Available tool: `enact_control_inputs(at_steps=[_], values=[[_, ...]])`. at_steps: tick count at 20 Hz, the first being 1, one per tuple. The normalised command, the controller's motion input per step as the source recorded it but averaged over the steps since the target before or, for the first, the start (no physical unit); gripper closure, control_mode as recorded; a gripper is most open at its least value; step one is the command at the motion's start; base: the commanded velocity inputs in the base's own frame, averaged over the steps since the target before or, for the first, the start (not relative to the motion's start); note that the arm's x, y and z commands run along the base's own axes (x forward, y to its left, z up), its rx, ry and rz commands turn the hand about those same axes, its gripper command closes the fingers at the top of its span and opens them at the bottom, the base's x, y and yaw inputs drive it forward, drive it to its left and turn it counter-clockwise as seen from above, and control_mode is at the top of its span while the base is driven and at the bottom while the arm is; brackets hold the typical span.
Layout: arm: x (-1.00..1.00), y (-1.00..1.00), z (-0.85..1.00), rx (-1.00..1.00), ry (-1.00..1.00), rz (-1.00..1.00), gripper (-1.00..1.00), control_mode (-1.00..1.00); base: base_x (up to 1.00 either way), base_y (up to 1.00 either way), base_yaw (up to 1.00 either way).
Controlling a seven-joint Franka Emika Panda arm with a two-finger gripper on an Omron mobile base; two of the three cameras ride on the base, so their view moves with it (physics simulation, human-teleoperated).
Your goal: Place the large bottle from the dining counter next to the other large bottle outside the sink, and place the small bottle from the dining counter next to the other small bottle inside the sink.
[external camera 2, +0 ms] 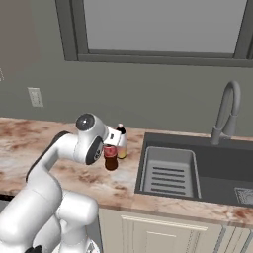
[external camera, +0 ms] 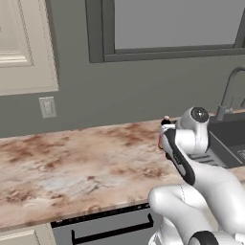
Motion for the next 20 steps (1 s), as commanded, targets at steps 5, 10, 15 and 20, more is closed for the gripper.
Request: enact_control_inputs(at_steps=[5, 10, 15, 20], values=[[0.0, -0.05, -0.33, 0.01, 0.01, -0.02, 1.0, -1.0, 0.0, 0.0, 0.0], [0.07, -0.01, -0.28, 0.0, -0.02, -0.01, 1.0, -1.0, 0.0, 0.0, 0.0], [0.11, 0.0, -0.31, 0.0, -0.05, -0.01, 1.0, -1.0, 0.0, 0.0, 0.0], [0.2, 0.0, -0.33, -0.01, -0.03, -0.01, 1.0, -1.0, 0.0, 0.0, 0.0]])
